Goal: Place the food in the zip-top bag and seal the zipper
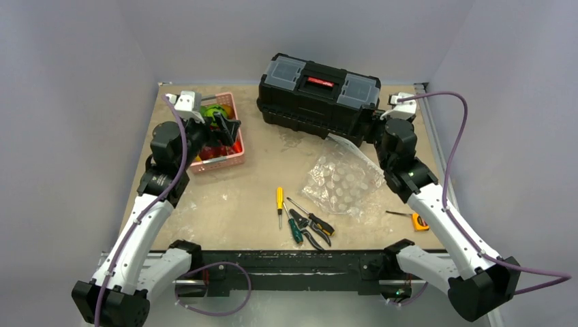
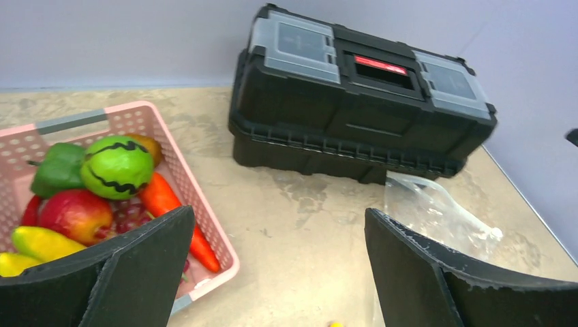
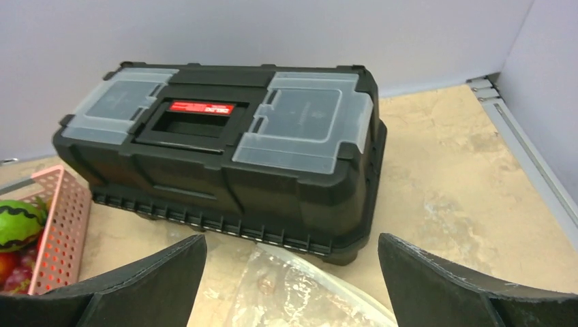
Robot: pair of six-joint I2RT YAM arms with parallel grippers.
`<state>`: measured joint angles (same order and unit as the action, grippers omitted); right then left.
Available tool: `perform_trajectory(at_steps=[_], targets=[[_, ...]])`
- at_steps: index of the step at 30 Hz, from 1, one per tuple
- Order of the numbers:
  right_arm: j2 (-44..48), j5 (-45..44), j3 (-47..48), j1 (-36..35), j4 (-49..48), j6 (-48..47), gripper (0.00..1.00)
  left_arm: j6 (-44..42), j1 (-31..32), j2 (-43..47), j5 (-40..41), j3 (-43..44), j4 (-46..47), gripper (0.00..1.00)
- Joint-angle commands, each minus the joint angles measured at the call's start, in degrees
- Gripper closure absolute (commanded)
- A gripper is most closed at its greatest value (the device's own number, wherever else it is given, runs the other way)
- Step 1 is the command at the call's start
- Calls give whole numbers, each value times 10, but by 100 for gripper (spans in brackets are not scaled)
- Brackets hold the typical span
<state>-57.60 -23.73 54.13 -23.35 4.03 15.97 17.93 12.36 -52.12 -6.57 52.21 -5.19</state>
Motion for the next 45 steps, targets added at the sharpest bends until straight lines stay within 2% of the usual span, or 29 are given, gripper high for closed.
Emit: perform_trajectory(at_steps=[1, 6, 11, 14, 18, 22, 27, 35, 40, 45], targets=[[11, -40, 4, -2, 36, 13, 1, 5, 27, 7, -26, 22, 15, 6], [24, -36, -29, -2, 55, 22, 1, 5, 43, 5, -36, 29, 6, 5], [29, -19, -79, 6, 32, 62, 1, 10, 48, 3, -41, 29, 6, 6], [22, 34, -105, 47, 17, 116, 1, 6, 52, 3, -38, 30, 4, 6], [10, 159, -149, 158, 8, 216, 1, -6, 62, 0, -30, 30, -2, 6], [11, 156, -193, 206, 12, 260, 1, -9, 70, -8, -32, 33, -7, 6], [-8, 198, -247, 271, -35, 267, 1, -7, 77, -16, -48, 38, -11, 6], [-75, 281, -305, 314, -131, 256, 1, -11, 86, -21, -50, 40, -15, 6], [-107, 377, -328, 328, -212, 226, 13, -11, 89, -24, -50, 41, -16, 6], [-110, 413, -333, 328, -245, 197, 31, -11, 91, -25, -51, 42, -17, 7]])
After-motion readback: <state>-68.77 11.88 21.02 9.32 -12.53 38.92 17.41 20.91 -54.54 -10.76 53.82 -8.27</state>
